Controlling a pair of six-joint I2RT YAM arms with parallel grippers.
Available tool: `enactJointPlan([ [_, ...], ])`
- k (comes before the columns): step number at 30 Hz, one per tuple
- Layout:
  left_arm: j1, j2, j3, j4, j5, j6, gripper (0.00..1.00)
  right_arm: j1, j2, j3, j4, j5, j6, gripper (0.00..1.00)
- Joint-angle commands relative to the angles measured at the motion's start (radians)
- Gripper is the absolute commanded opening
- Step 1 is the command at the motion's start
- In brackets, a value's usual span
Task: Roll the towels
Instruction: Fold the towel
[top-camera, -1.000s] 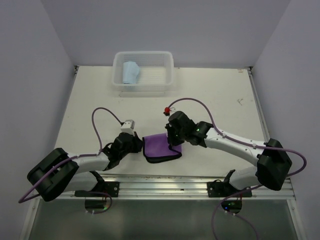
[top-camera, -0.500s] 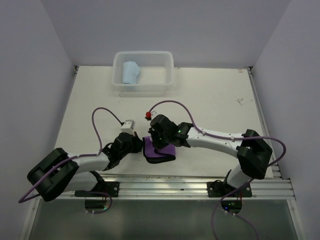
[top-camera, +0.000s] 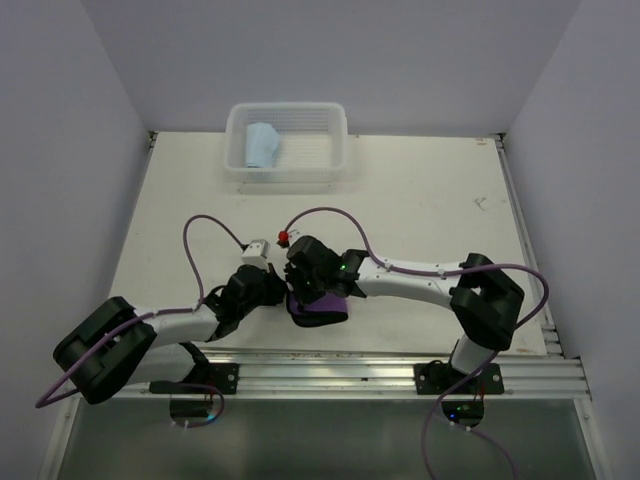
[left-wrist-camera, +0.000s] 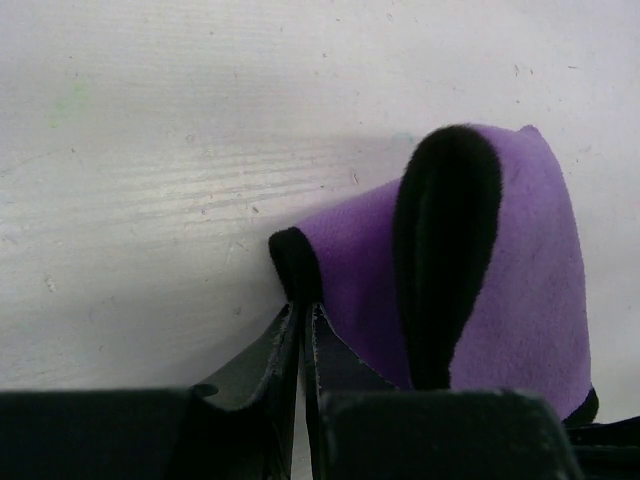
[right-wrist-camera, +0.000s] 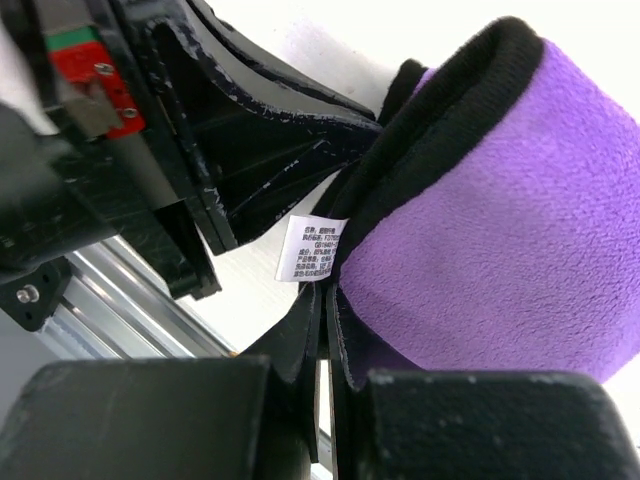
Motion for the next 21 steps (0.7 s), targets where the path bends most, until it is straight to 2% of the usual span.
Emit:
enactJointPlan([
  [1, -0.003, -0.019, 0.007, 0.049, 0.007, -0.004, 0.09, 0.011, 0.023, 0.038, 0.056, -0.014, 0.021, 0.0],
  [11, -0.003, -0.032, -0.004, 0.045, 0.006, -0.001, 0.09, 0.013, 0.066, 0.021, 0.07, -0.005, 0.047, 0.02],
  [12, -0.003, -0.032, -0.004, 0.043, 0.004, -0.001, 0.09, 0.013, 0.066, 0.02, 0.071, -0.005, 0.052, 0.1],
  [14, -0.004, -0.033, -0.004, 0.042, 0.006, 0.001, 0.09, 0.013, 0.064, 0.02, 0.071, -0.01, 0.055, 0.17],
  [15, -0.003, -0.035, -0.006, 0.04, 0.002, 0.001, 0.09, 0.013, 0.061, 0.021, 0.07, -0.011, 0.06, 0.25],
  [18, -0.003, -0.042, -0.007, 0.037, 0.002, 0.001, 0.09, 0.013, 0.047, 0.024, 0.071, -0.016, 0.066, 0.34],
  [21, -0.003, -0.045, -0.009, 0.031, 0.001, 0.001, 0.09, 0.013, 0.023, 0.02, 0.071, -0.016, 0.073, 0.38],
])
